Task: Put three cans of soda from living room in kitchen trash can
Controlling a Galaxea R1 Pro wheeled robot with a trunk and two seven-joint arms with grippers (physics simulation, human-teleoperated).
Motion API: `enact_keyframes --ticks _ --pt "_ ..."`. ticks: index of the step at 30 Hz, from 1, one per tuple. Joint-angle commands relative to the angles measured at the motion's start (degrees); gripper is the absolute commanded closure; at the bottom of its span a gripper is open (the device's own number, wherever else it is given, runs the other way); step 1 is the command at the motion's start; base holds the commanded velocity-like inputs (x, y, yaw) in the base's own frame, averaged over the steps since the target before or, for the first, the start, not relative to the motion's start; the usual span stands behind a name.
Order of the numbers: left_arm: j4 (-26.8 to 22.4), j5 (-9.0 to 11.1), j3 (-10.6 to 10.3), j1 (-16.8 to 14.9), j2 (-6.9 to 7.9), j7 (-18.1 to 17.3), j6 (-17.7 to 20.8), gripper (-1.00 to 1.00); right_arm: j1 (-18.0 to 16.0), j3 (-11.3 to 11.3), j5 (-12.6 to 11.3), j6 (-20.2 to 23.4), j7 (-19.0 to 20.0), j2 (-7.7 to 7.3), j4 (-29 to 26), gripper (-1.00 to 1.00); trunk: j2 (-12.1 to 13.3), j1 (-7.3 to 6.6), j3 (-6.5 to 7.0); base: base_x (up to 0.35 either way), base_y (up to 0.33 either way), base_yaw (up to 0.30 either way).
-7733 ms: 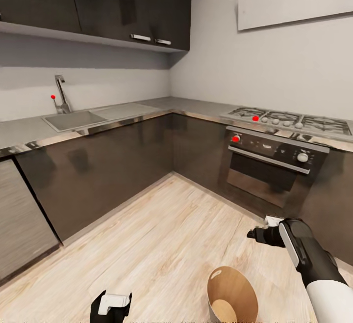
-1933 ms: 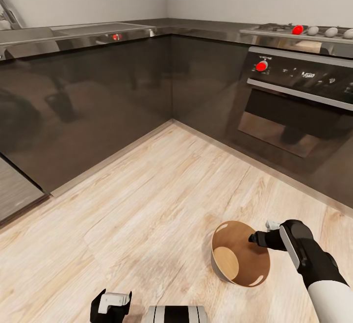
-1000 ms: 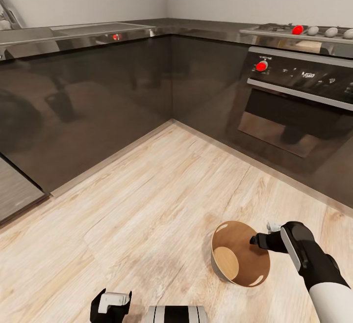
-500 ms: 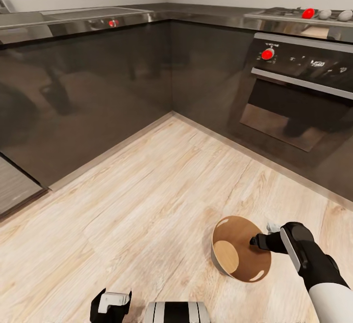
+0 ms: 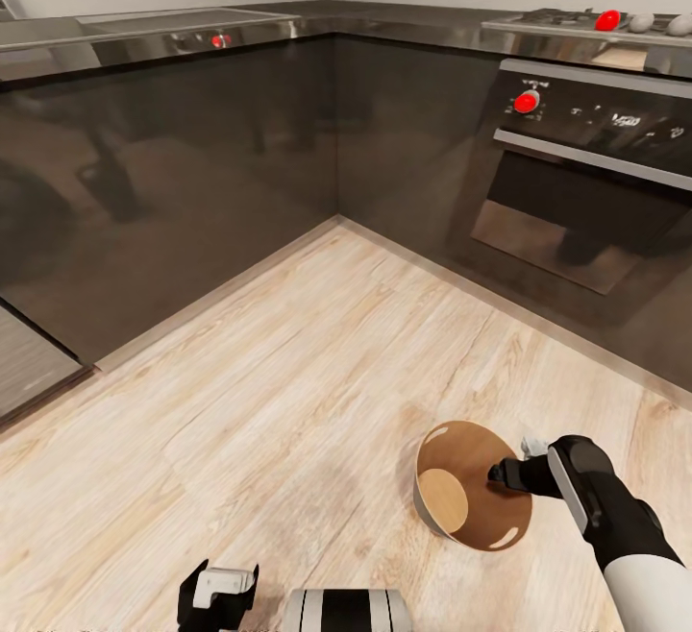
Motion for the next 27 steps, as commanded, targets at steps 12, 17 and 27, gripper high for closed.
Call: enact_keyframes --ticks 12,17,27 --pt "0.0 0.0 0.0 0.0 0.07 0.0 -0.1 -1.0 0.1 0.0 0.0 0.0 0.0 0.07 0.0 1.0 0.0 0.0 0.0 0.0 0.0 0.0" --pt "0.0 0.0 0.0 0.0 0.09 0.0 -0.1 -1.0 0.3 0.0 -0.1 0.0 0.1 0.15 0.0 1.0 0.0 0.0 0.0 0.0 0.0 0.0" --pt "-0.2 0.0 0.0 0.0 0.0 0.0 0.8 -1.0 1.9 -0.1 -0.2 -1.9 0.4 0.24 0.1 1.0 0.1 -0.21 1.77 0.0 0.0 0.0"
